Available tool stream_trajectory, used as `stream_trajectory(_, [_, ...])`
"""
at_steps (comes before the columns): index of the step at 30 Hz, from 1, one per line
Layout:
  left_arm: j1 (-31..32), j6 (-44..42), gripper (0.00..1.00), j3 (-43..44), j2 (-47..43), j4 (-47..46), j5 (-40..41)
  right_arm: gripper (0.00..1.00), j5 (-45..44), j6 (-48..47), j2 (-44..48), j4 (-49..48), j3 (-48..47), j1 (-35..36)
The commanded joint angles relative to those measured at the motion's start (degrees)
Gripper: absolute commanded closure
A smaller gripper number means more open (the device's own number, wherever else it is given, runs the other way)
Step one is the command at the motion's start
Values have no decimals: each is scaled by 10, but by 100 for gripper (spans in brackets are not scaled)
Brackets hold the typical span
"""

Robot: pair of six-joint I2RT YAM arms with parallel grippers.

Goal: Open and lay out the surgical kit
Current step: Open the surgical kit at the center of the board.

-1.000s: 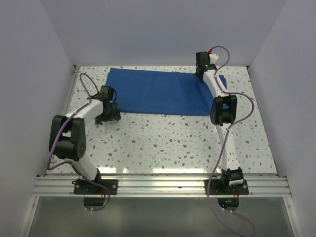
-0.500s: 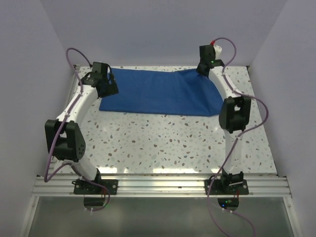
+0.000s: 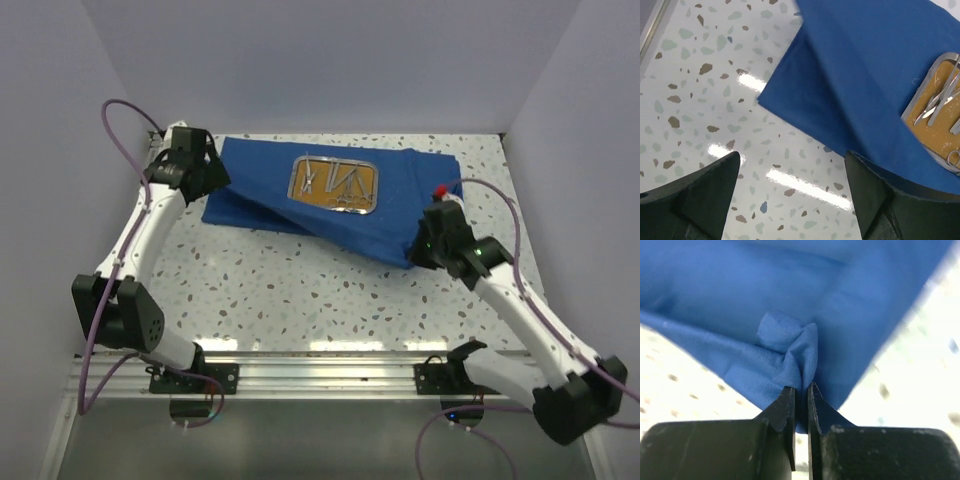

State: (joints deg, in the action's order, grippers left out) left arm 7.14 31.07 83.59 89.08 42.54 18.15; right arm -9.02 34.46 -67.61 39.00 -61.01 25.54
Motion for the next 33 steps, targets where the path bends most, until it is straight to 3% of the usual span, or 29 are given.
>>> stream_trajectory(1, [-5,65,11,-31,-76,9,36,100,-36,41,185,182,94,-8])
stream_trajectory(5, [-5,110,11,-80,-131,1,51,100,-77,91,347,322,121,-7])
stream_trajectory(6, [-5,116,11,-98,-139,-3,51,62,-82,101,360,342,124,-6])
stream_trajectory(7, [-4,122,11,-105,-149,-3,48,38,-71,92,375,343,125,-7])
stream_trajectory(9, [-4,130,11,-118,-153,13,50,2,-79,108,364,359,121,-8])
stream_trajectory(15, [-4,142,12,-158,-176,36,38,2,-102,100,289,365,59,-7])
stream_trajectory(24, [-3,92,13,-207,-188,-29,-27,2,-141,91,234,236,-5,-7])
stream_trajectory(27, [-3,80,13,-210,-162,-40,-50,1,-91,77,166,191,0,-7])
stream_trajectory(28, [-3,69,13,-214,-153,-47,-62,2,-34,72,145,173,1,-8])
stream_trajectory(33, [-2,44,13,-234,-103,-105,-123,6,72,40,10,208,-2,-6])
